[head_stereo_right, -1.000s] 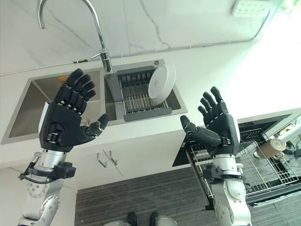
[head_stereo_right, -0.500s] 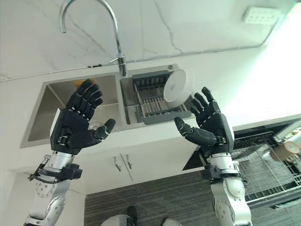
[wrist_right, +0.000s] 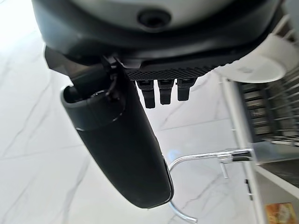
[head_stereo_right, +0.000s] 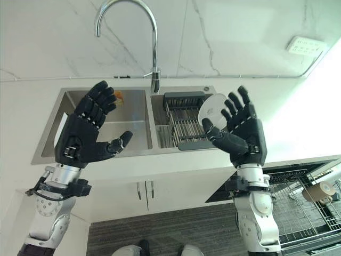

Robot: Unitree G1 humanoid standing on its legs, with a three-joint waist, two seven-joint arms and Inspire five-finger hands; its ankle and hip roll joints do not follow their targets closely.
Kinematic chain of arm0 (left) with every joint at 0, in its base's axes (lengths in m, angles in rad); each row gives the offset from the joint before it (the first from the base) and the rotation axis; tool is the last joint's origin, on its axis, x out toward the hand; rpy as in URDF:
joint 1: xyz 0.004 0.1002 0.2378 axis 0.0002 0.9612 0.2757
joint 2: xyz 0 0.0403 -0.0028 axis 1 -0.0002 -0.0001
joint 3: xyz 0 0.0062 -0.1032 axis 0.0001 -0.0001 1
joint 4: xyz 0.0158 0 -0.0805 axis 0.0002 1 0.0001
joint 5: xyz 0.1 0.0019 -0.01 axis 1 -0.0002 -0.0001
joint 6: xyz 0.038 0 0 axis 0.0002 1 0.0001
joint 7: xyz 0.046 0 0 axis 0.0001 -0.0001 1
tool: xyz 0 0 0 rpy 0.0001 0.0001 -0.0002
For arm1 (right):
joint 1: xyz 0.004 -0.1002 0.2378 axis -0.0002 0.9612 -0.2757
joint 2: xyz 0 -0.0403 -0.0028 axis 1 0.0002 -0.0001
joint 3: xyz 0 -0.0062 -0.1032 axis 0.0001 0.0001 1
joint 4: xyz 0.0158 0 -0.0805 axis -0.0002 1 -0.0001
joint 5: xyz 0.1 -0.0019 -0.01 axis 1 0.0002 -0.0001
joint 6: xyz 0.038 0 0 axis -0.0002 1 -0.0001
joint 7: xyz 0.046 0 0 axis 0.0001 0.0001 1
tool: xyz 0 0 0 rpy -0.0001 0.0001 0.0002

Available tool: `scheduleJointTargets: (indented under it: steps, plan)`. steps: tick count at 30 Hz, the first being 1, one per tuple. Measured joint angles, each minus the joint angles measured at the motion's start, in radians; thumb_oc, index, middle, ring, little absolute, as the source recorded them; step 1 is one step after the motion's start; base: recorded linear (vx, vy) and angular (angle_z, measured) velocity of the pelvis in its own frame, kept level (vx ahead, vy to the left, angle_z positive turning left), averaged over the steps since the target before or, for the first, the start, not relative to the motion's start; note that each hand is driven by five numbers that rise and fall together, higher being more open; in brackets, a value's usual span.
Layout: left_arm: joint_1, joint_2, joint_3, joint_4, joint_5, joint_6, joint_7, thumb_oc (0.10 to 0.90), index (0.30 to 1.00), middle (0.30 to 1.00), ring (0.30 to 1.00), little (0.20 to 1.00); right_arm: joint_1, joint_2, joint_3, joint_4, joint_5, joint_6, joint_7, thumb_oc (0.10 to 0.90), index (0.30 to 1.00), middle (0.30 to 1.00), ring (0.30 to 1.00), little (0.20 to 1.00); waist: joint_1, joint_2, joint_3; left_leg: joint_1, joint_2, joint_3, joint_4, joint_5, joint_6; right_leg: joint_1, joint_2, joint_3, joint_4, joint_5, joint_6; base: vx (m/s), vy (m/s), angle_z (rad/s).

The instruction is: Place the dishes in the dishwasher.

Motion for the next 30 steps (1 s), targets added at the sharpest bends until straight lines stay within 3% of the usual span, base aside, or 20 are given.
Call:
scheduleJointTargets:
  steps: [2,5,7,9,13,21,24,30]
  plan:
    - [0.003,0.001,-0.005,0.009,0.0,0.006,-0.001,0.8,0.9,0.9,0.9,0.9,-0.002,-0.015,-0.002,0.0,-0.007,0.0,-0.007,0.8,0.9,0.9,0.9,0.9,-0.003,-0.003,0.0,0.008,-0.014,0.003,0.006,-0.002,0.003,-0.007,-0.013,0.034,0.002,0.012,-0.011,0.04,-0.184,0.15]
    - [0.003,-0.002,-0.015,-0.014,0.0,0.015,0.013,0.8,0.9,0.9,0.9,0.9,-0.04,-0.041,-0.006,0.001,-0.007,0.0,-0.024,0.8,0.9,0.9,0.9,0.9,0.003,-0.005,-0.001,0.014,0.0,0.0,0.004,0.004,-0.011,0.001,-0.015,0.003,-0.014,0.077,-0.016,0.05,-0.184,0.03]
    - [0.005,-0.003,-0.028,-0.027,0.0,0.033,0.01,0.8,0.9,0.9,0.9,0.9,-0.083,-0.082,-0.011,0.003,-0.007,0.001,-0.042,0.8,0.9,0.9,0.9,0.9,0.001,-0.005,-0.005,0.022,0.038,-0.004,-0.001,0.002,-0.048,0.006,0.019,-0.017,-0.024,0.118,-0.041,0.08,-0.195,-0.13]
    - [0.005,-0.003,-0.041,-0.041,-0.001,0.046,0.006,0.8,0.9,0.9,0.9,0.9,-0.093,-0.085,-0.03,0.012,0.002,0.001,-0.068,0.8,0.9,0.9,0.9,0.9,-0.005,0.003,-0.009,0.062,0.078,-0.01,-0.047,0.023,-0.08,0.023,0.066,-0.026,-0.019,0.103,-0.087,0.09,-0.186,-0.16]
    - [0.0,-0.004,-0.074,-0.041,-0.001,0.047,-0.009,0.8,0.9,0.9,0.9,0.9,-0.106,-0.086,-0.046,0.072,0.029,0.015,-0.078,0.8,0.9,0.9,0.9,0.9,-0.006,0.018,-0.017,0.083,0.089,-0.02,-0.077,0.034,-0.098,0.03,0.077,-0.044,-0.007,0.089,-0.108,0.02,-0.051,0.06]
    - [-0.008,-0.003,-0.082,-0.004,-0.015,0.047,-0.009,0.8,0.9,0.9,0.9,0.9,-0.198,-0.115,-0.044,0.227,0.062,0.035,-0.068,0.8,0.9,0.9,0.9,0.9,0.007,0.031,-0.027,0.091,0.084,-0.038,-0.087,0.033,-0.098,0.042,0.07,-0.054,0.009,0.059,-0.103,0.01,-0.026,0.08]
    - [-0.009,-0.003,-0.084,0.003,-0.04,0.047,-0.009,0.8,0.9,0.9,0.9,0.9,-0.199,-0.114,-0.042,0.275,0.152,0.079,-0.061,0.8,0.9,0.9,0.9,0.9,0.015,0.043,-0.043,0.087,0.082,-0.046,-0.085,0.033,-0.098,0.042,0.066,-0.062,0.016,0.054,-0.103,0.02,-0.001,0.07]
    - [-0.011,0.003,-0.11,0.011,-0.04,0.047,-0.009,0.8,0.9,0.9,0.9,0.9,-0.245,-0.124,0.006,0.41,0.16,0.118,-0.068,0.8,0.9,0.9,0.9,0.9,0.03,0.046,-0.066,0.082,0.08,-0.063,-0.083,0.039,-0.107,0.042,0.063,-0.08,0.027,0.054,-0.113,0.01,0.015,0.11]
